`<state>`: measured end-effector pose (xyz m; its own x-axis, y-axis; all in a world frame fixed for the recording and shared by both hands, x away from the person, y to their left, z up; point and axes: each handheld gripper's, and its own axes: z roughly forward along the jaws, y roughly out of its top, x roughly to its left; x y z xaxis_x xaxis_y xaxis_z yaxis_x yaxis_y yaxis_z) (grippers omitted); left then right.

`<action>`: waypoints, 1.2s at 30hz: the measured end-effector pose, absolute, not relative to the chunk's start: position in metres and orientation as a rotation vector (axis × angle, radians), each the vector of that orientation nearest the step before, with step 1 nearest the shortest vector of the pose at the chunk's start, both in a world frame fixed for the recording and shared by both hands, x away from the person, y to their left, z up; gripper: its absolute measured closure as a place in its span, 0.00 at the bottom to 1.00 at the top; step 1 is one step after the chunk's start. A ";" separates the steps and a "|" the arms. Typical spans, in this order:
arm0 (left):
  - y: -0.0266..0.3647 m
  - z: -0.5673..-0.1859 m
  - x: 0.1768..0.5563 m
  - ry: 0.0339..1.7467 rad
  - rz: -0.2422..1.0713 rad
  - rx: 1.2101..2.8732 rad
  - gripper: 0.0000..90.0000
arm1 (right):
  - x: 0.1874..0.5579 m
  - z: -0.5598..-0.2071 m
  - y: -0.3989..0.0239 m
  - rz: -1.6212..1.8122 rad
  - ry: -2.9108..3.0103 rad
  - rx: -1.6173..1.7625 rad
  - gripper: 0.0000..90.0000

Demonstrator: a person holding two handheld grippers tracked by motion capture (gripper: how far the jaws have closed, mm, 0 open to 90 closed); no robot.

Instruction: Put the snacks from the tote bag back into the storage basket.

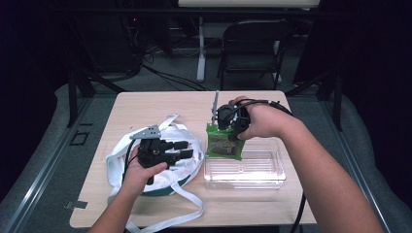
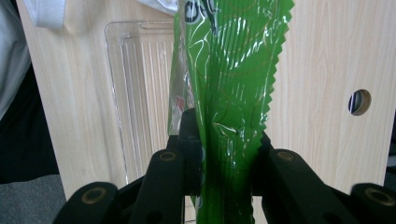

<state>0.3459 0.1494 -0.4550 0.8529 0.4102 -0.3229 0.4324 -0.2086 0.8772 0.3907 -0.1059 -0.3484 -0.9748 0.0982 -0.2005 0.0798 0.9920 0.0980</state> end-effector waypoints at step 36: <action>0.156 -0.459 0.350 0.667 -0.020 1.816 0.59 | 0.413 -0.392 -0.116 0.092 2.880 0.156 0.83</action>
